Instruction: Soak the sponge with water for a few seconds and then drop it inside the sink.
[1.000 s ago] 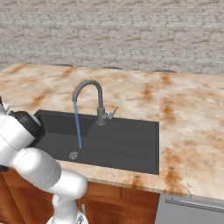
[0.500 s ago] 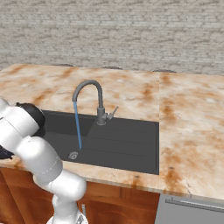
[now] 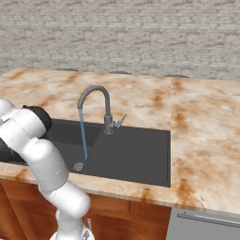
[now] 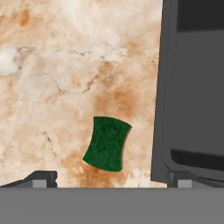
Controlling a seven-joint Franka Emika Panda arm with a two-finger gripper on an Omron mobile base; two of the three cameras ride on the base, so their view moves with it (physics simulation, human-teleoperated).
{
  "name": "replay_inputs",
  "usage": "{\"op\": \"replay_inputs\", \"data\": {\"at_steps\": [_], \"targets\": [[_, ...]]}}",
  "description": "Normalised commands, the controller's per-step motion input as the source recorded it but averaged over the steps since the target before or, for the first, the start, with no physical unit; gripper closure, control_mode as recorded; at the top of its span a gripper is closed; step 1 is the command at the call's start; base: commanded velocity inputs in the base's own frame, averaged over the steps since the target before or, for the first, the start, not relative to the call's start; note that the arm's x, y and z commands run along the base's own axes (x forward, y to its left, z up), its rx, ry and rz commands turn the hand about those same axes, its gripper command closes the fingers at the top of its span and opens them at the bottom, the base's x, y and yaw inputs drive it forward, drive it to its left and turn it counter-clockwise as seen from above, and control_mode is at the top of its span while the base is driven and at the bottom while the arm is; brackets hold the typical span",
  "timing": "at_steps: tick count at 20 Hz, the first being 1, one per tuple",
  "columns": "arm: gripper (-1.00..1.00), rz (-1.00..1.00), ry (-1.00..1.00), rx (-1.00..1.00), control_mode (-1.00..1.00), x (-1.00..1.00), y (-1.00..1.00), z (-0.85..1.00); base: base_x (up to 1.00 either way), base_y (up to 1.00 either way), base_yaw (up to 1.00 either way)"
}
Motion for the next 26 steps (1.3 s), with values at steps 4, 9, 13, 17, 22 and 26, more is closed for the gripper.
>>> {"op": "replay_inputs", "data": {"at_steps": [4, 9, 13, 17, 22, 26], "targets": [[-1.00, -0.15, 0.00, 0.00, -1.00, 0.00, 0.00, -0.06, 0.00, 0.00, 0.00], [-1.00, -0.11, 0.01, 0.00, -1.00, 0.00, 0.08, -0.19, 0.00, 0.00, 0.00], [-1.00, -0.02, 0.00, 0.00, -1.00, 0.00, 0.02, -0.17, 0.00, 0.00, 0.00], [-1.00, 0.00, 0.00, 0.00, -1.00, 0.00, 0.00, -0.18, 0.00, 0.00, 0.00], [-1.00, 0.00, 0.00, 0.02, -1.00, 0.00, 0.00, -0.48, 0.00, 0.00, 0.00], [-1.00, 0.00, 0.00, 0.05, -1.00, 0.00, 0.00, -0.47, 0.00, 0.00, 0.00]]}}
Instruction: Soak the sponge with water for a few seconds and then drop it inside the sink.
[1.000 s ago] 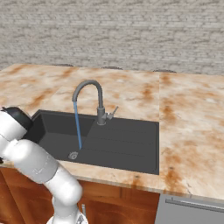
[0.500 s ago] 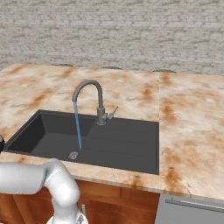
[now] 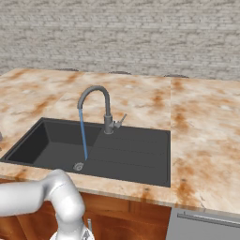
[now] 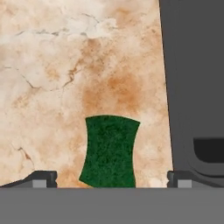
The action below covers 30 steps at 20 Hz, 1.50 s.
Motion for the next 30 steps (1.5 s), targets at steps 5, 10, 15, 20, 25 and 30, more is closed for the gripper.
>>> {"op": "replay_inputs", "data": {"at_steps": [5, 10, 15, 20, 25, 30], "targets": [[-1.00, 0.01, 0.00, 0.02, -1.00, 0.04, 0.00, -0.34, 0.00, 0.00, 0.00], [-1.00, 0.05, 0.00, 0.01, -1.00, 0.08, 0.01, -0.33, 0.00, 0.00, 0.00], [-1.00, 0.05, 0.00, 0.00, -1.00, 0.15, 0.06, -0.20, 0.00, 0.00, 0.00], [-1.00, 0.05, 0.00, 0.00, -1.00, 0.06, 0.14, 0.00, 0.00, 0.00, 0.00], [-1.00, 0.04, 0.01, 0.00, -1.00, 0.00, 0.28, -0.11, 0.00, 0.00, 0.00], [-1.00, 0.00, 0.00, 0.00, -1.00, 0.00, 0.02, -0.09, 0.00, 0.00, 0.00]]}}
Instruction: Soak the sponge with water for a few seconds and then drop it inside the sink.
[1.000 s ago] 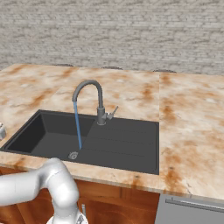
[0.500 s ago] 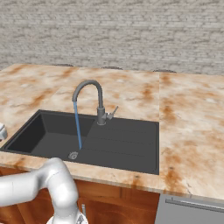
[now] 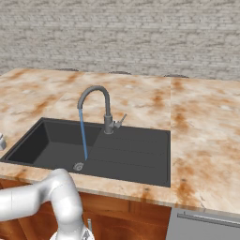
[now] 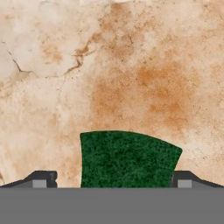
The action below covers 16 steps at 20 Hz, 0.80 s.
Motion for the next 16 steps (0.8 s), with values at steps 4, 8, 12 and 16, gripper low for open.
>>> {"op": "replay_inputs", "data": {"at_steps": [4, 8, 12, 16], "targets": [[-1.00, 0.00, 0.00, 0.00, -1.00, 0.00, 0.00, -0.16, 0.00, 0.00, 0.00], [-1.00, 0.00, 0.00, 0.00, -1.00, -0.06, 0.00, -0.34, 0.00, 0.00, 0.00], [-1.00, 0.00, 0.00, 0.00, -1.00, -0.08, 0.00, -0.40, 0.00, 0.00, 0.00], [-1.00, 0.02, -0.02, -0.01, -1.00, -0.03, 0.00, -0.29, 0.00, 0.00, 0.00]]}}
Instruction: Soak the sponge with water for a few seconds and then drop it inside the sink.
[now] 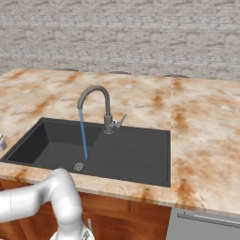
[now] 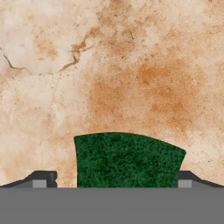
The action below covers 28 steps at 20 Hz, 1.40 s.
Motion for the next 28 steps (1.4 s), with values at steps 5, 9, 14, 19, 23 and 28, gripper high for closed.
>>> {"op": "replay_inputs", "data": {"at_steps": [5, 9, 14, 19, 23, 28], "targets": [[-1.00, 0.04, -0.03, -0.02, -1.00, -0.04, 0.00, -0.18, 0.00, 0.00, 0.00], [-1.00, 0.00, 0.00, 0.00, -1.00, 0.00, 0.00, 0.00, 0.00, 0.00, 0.00], [1.00, 0.00, 0.00, 0.00, -1.00, 0.00, 0.00, 0.00, 0.00, 0.00, 0.00], [1.00, 0.00, 0.00, 0.00, -1.00, 0.03, -0.01, -0.02, 0.00, 0.00, 0.00], [1.00, 0.00, 0.10, 0.02, -1.00, 0.03, -0.02, 0.41, 0.00, 0.00, 0.00], [1.00, 0.00, 0.17, 0.03, -1.00, 0.20, -0.10, 0.80, 0.00, 0.00, 0.00]]}}
